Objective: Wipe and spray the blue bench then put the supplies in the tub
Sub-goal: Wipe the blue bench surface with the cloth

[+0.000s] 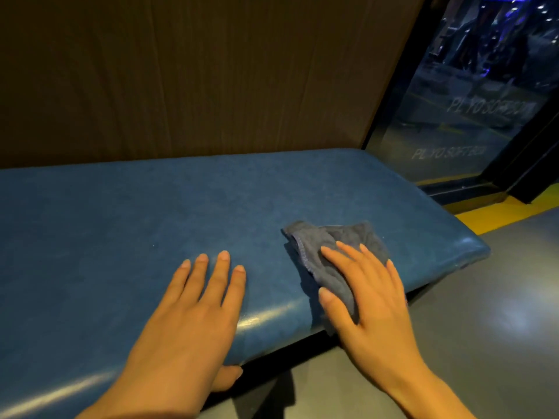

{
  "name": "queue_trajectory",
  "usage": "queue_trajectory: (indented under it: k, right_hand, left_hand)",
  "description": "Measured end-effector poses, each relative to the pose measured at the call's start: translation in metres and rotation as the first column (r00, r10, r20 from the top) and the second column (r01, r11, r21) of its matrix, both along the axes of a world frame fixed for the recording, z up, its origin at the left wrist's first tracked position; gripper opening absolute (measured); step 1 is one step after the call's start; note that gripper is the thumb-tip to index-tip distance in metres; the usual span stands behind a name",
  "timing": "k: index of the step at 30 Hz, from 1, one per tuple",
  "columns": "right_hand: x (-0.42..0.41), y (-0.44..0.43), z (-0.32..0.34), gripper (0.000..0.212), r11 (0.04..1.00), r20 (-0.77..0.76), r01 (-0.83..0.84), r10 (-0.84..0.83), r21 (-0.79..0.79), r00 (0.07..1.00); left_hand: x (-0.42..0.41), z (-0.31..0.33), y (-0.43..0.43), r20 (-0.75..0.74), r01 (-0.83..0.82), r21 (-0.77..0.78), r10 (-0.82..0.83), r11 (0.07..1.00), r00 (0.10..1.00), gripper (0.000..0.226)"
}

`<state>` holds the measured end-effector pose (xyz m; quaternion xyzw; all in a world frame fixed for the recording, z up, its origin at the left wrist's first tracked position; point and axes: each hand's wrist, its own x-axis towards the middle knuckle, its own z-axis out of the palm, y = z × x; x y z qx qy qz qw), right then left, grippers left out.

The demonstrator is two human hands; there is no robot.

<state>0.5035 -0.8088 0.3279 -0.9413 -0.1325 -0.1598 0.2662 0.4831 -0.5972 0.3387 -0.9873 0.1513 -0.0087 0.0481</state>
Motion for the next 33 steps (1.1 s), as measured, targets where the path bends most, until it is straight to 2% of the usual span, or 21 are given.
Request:
queue_trajectory:
  k: [2, 4, 6, 9, 12, 14, 15, 17, 18, 19, 21, 26, 29, 33]
  right_hand:
    - [-0.009, 0.009, -0.001, 0.059, 0.998, -0.047, -0.068, 0.068, 0.006, 0.997]
    - [-0.015, 0.017, 0.001, 0.063, 0.991, -0.116, -0.13, 0.13, 0.014, 0.985]
    - [-0.02, 0.026, 0.004, 0.066, 0.98, -0.237, -0.197, 0.196, 0.021, 0.951]
    - [-0.024, 0.039, 0.017, 0.076, 0.942, -0.366, -0.333, 0.299, -0.033, 0.881]
    - [-0.016, 0.035, 0.039, 0.089, 0.793, -0.547, -0.562, 0.369, -0.236, 0.751]
    - [-0.001, 0.029, 0.058, 0.106, 0.685, -0.63, -0.666, 0.384, -0.295, 0.675]
    - [0.005, 0.027, 0.064, 0.107, 0.661, -0.642, -0.686, 0.39, -0.304, 0.66]
    - [0.014, 0.033, 0.064, 0.096, 0.565, -0.553, -0.712, 0.464, -0.417, 0.692]
    - [0.015, 0.038, 0.061, 0.089, 0.533, -0.458, -0.682, 0.506, -0.5, 0.731]
    - [0.016, 0.042, 0.056, 0.088, 0.534, -0.43, -0.654, 0.494, -0.536, 0.756]
    - [0.011, 0.048, 0.044, 0.091, 0.59, -0.402, -0.622, 0.475, -0.514, 0.783]
    - [-0.005, 0.069, 0.017, 0.083, 0.68, -0.17, -0.57, 0.562, -0.462, 0.809]
    - [-0.022, 0.101, 0.011, 0.078, 0.744, -0.096, -0.532, 0.544, -0.404, 0.834]
    - [-0.048, 0.156, 0.007, 0.066, 0.872, 0.052, -0.402, 0.432, -0.28, 0.901]
  left_hand:
    - [-0.004, 0.01, -0.004, -0.015, -0.05, 0.045, 0.051, 0.998, 0.999, 0.132]
    - [-0.006, 0.011, -0.004, 0.045, -0.021, -0.012, 0.022, 1.0, 0.999, 0.121]
    - [-0.008, 0.009, -0.003, -0.111, -0.034, -0.032, 0.03, 0.999, 0.993, 0.11]
    - [-0.01, 0.005, 0.005, -0.086, -0.03, -0.123, 0.019, 0.992, 0.996, 0.109]
    - [-0.014, 0.01, 0.017, -0.095, -0.003, -0.192, -0.016, 0.981, 0.995, 0.112]
    - [-0.019, 0.017, 0.026, -0.105, 0.006, -0.211, -0.029, 0.977, 0.994, 0.115]
    - [-0.024, 0.017, 0.032, -0.096, 0.012, -0.219, -0.033, 0.976, 0.995, 0.117]
    - [-0.035, 0.014, 0.048, -0.036, 0.026, -0.172, -0.032, 0.985, 0.999, 0.112]
    - [-0.042, 0.012, 0.058, -0.073, -0.01, -0.145, 0.0, 0.989, 0.997, 0.111]
    - [-0.049, 0.009, 0.067, -0.08, -0.04, -0.163, 0.027, 0.986, 0.996, 0.112]
    - [-0.062, -0.006, 0.085, -0.009, -0.087, -0.168, 0.086, 0.982, 0.996, 0.108]
    - [-0.09, -0.015, 0.112, -0.043, -0.178, -0.228, 0.173, 0.957, 0.984, 0.098]
    - [-0.101, -0.017, 0.115, -0.029, -0.219, -0.295, 0.22, 0.93, 0.975, 0.096]
    - [-0.113, -0.02, 0.127, 0.024, -0.24, -0.275, 0.256, 0.931, 0.966, 0.094]
